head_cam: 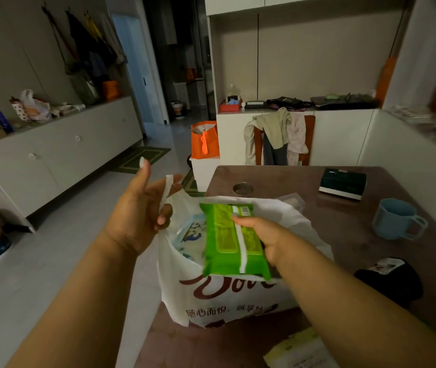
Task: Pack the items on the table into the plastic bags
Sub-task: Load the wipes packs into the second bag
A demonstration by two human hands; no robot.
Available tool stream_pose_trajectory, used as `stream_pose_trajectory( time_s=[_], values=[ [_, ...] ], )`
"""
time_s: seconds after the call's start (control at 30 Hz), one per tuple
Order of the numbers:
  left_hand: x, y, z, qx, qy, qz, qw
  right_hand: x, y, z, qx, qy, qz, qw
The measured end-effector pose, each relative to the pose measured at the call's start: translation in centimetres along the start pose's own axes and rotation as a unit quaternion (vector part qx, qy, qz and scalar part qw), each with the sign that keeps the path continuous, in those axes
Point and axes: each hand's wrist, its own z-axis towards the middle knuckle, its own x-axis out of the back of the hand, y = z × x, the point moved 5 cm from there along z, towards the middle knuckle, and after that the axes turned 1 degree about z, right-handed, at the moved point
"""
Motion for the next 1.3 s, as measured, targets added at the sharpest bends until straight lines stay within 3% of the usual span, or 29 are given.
stream_pose_trajectory(
  time_s=[0.23,0.33,0.47,0.63,0.7,0.8,0.83,0.9,0.97,1.1,1.2,1.3],
  values=[
    [-1.2,0.0,0.0,-0.001,0.003,0.08,0.997,6.2,-0.8,0.4,0.012,0.126,-0.245,0.961],
    [-1.8,0.1,0.3,0.01,0.002,0.123,0.992,6.4,-1.8,0.2,0.054,0.187,-0.437,0.878],
    [-2.0,0.1,0.5,0.018,0.019,0.143,0.989,7.9,-5.3,-2.6,0.134,0.334,-0.541,0.76],
    [-2.5,0.8,1.1,0.015,0.076,0.262,0.962,7.7,-7.6,-5.3,0.18,0.336,-0.595,0.708],
    [-2.9,1.4,1.4,0.0,0.121,0.385,0.915,7.3,-7.9,-6.7,0.21,0.297,-0.586,0.724],
    [-4.4,3.0,0.6,-0.078,0.208,0.595,0.773,8.0,-8.6,-10.2,0.221,0.244,-0.506,0.798],
    [-5.5,3.5,-0.1,-0.126,0.223,0.595,0.762,9.0,-8.8,-11.4,0.222,0.251,-0.482,0.809],
    [-8.8,3.9,-2.1,-0.214,0.21,0.521,0.799,11.8,-8.9,-13.4,0.221,0.276,-0.42,0.836],
    [-12.7,2.6,-3.9,-0.244,0.143,0.471,0.836,14.5,-7.6,-14.7,0.177,0.281,-0.327,0.885],
    [-19.3,-4.1,-5.2,-0.124,-0.054,0.445,0.885,18.3,-2.3,-15.6,0.095,0.291,-0.241,0.921],
    [-21.8,-9.6,-4.6,-0.068,-0.132,0.479,0.865,20.7,2.0,-15.2,0.044,0.295,-0.245,0.923],
    [-23.4,-15.3,-4.3,-0.001,-0.208,0.54,0.815,23.4,5.4,-14.4,-0.003,0.346,-0.286,0.894]
  ],
)
